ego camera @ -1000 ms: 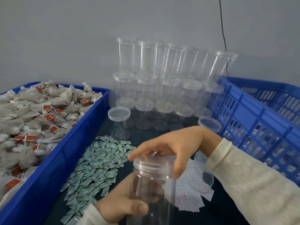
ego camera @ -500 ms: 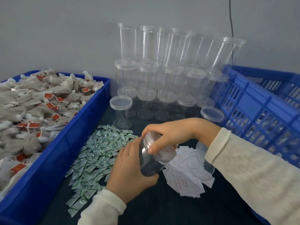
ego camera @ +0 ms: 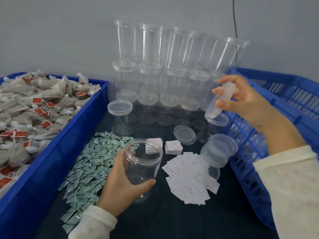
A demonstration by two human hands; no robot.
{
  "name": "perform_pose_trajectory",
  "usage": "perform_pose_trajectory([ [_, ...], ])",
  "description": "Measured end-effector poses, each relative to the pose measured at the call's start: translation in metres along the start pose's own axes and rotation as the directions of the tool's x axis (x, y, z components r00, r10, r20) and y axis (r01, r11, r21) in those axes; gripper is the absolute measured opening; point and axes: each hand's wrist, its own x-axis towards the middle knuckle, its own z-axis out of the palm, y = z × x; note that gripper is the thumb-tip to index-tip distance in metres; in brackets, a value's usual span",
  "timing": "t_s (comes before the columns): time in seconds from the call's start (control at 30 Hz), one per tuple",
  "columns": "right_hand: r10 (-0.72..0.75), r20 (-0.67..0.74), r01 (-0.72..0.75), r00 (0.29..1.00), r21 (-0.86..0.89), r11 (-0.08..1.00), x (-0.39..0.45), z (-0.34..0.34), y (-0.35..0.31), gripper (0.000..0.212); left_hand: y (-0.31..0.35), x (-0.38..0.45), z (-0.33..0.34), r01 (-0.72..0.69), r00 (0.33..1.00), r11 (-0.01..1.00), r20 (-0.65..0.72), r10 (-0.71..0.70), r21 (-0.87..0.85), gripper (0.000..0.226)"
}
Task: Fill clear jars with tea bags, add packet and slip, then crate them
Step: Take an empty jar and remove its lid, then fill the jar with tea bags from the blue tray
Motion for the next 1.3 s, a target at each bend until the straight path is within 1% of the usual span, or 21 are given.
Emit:
perform_pose_trajectory([
  [0.03,0.007,-0.103,-0.002,0.995,0.043,0.999,-0.005,0.0,0.007,0.06,-0.002,0.0,0.001,0.002,1.0,1.0,-0.016,-0.002,-0.004,0.093],
  [0.1,0.07,-0.276,-0.045,0.958,0.097,0.994,-0.011,0.007,0.023,0.063,-0.005,0.001,0.003,-0.004,1.0,1.0,-0.028,0.003,-0.013,0.096],
  [0.17,0.125,-0.397,-0.112,0.909,0.056,0.992,-0.009,0.026,0.039,0.06,-0.006,0.0,0.006,0.002,1.0,1.0,-0.026,-0.002,-0.013,0.098],
  [0.2,0.133,-0.424,-0.14,0.896,0.014,0.99,-0.007,0.038,0.049,0.058,-0.006,0.0,0.007,0.007,1.0,1.0,-0.026,-0.007,-0.014,0.098],
  [0.23,0.141,-0.427,-0.162,0.893,-0.015,0.987,-0.005,0.053,0.059,0.057,-0.007,0.0,0.008,0.009,1.0,1.0,-0.026,-0.01,-0.016,0.097],
  [0.3,0.182,-0.378,-0.221,0.908,-0.061,0.973,0.003,0.08,0.082,0.055,-0.008,-0.002,0.01,0.013,1.0,1.0,-0.022,-0.014,-0.021,0.095],
  [0.37,0.238,-0.33,-0.305,0.913,-0.167,0.938,0.017,0.102,0.102,0.05,-0.008,-0.004,0.01,0.01,1.0,1.0,-0.016,-0.011,-0.018,0.095],
  [0.43,0.266,-0.327,-0.364,0.907,-0.29,0.885,0.033,0.115,0.119,0.047,-0.007,-0.007,0.009,0.019,1.0,0.999,-0.021,-0.02,-0.039,0.097],
  [0.5,0.276,-0.332,-0.406,0.902,-0.435,0.804,0.047,0.123,0.134,0.049,-0.007,-0.009,0.006,0.024,0.999,0.998,-0.031,-0.026,-0.054,0.098],
  [0.57,0.305,-0.328,-0.446,0.894,-0.595,0.668,0.057,0.126,0.148,0.062,-0.006,-0.011,0.005,0.015,0.999,0.998,-0.038,-0.017,-0.055,0.097],
  [0.6,0.324,-0.328,-0.461,0.887,-0.644,0.611,0.06,0.127,0.154,0.071,-0.005,-0.01,0.004,0.008,0.999,0.999,-0.045,-0.01,-0.049,0.095],
  [0.67,0.377,-0.333,-0.499,0.864,-0.663,0.558,0.064,0.129,0.162,0.082,-0.004,-0.01,0.003,0.002,0.998,0.999,-0.058,-0.004,-0.034,0.094],
  [0.73,0.444,-0.321,-0.536,0.836,-0.649,0.54,0.063,0.131,0.165,0.084,-0.005,-0.009,0.003,0.014,0.998,0.999,-0.065,-0.015,-0.029,0.094],
  [0.83,0.492,-0.319,-0.566,0.81,-0.643,0.516,0.058,0.133,0.164,0.081,-0.006,-0.008,0.003,0.015,0.998,1.0,-0.069,-0.016,-0.023,0.093],
  [1.03,0.501,-0.304,-0.537,0.811,-0.727,0.429,0.058,0.133,0.155,0.075,-0.005,-0.007,0.005,0.029,0.997,0.999,-0.07,-0.032,-0.039,0.092],
  [1.13,0.497,-0.278,-0.498,0.822,-0.774,0.391,0.06,0.132,0.147,0.073,-0.004,-0.007,0.005,0.018,0.997,0.999,-0.076,-0.021,-0.032,0.09],
  [1.2,0.468,-0.264,-0.464,0.844,-0.797,0.387,0.059,0.129,0.137,0.071,-0.004,-0.007,0.005,0.025,0.997,0.999,-0.078,-0.027,-0.03,0.091],
  [1.27,0.406,-0.244,-0.421,0.88,-0.798,0.431,0.057,0.127,0.121,0.068,-0.004,-0.006,0.004,0.032,0.996,0.999,-0.08,-0.034,-0.033,0.092],
  [1.3,0.371,-0.232,-0.401,0.899,-0.777,0.486,0.054,0.128,0.112,0.065,-0.004,-0.005,0.003,0.036,0.996,0.999,-0.082,-0.039,-0.038,0.093],
])
